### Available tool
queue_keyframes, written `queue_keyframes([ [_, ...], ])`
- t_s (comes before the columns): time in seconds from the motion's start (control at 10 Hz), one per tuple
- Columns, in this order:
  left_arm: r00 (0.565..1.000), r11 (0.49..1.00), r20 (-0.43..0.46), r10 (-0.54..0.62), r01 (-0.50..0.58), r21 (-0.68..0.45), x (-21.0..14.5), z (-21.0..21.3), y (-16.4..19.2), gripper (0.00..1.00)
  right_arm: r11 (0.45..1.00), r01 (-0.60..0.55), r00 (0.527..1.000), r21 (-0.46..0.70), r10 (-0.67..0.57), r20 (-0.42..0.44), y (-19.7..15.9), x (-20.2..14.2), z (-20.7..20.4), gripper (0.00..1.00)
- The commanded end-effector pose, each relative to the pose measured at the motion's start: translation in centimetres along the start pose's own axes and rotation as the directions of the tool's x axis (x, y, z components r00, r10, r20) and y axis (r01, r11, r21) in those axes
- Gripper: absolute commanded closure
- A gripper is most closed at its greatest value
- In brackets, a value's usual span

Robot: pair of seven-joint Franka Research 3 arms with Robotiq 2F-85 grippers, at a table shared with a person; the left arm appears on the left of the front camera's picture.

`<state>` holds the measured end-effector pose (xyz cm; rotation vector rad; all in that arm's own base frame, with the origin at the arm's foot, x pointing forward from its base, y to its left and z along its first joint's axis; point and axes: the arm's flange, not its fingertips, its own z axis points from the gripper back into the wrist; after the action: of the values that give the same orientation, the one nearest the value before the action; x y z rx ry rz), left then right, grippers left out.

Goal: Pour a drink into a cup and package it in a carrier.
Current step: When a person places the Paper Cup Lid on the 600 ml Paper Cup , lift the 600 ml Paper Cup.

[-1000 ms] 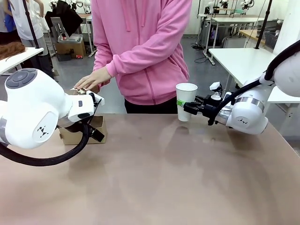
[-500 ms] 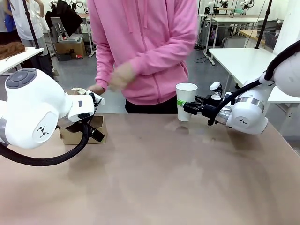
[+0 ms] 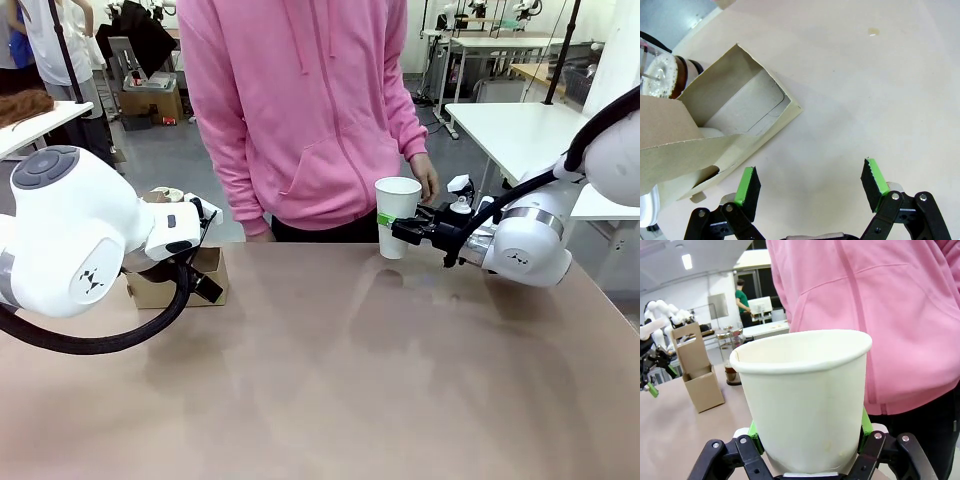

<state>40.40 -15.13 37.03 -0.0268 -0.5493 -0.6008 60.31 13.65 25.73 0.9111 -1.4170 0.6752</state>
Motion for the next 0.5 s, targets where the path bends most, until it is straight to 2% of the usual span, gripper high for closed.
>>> queue_keyframes([
  [0.0,1.0,1.0,0.001,0.0,0.0,-0.001,0.0,0.04,-0.01,0.0,1.0,0.001,1.0,-0.019,-0.001,0.004,0.1,0.22,-0.33,0.2],
  [0.4,1.0,1.0,0.001,0.0,0.0,-0.001,0.0,0.04,-0.01,0.0,1.0,0.001,1.0,-0.019,-0.001,0.004,0.1,0.22,-0.33,0.2],
])
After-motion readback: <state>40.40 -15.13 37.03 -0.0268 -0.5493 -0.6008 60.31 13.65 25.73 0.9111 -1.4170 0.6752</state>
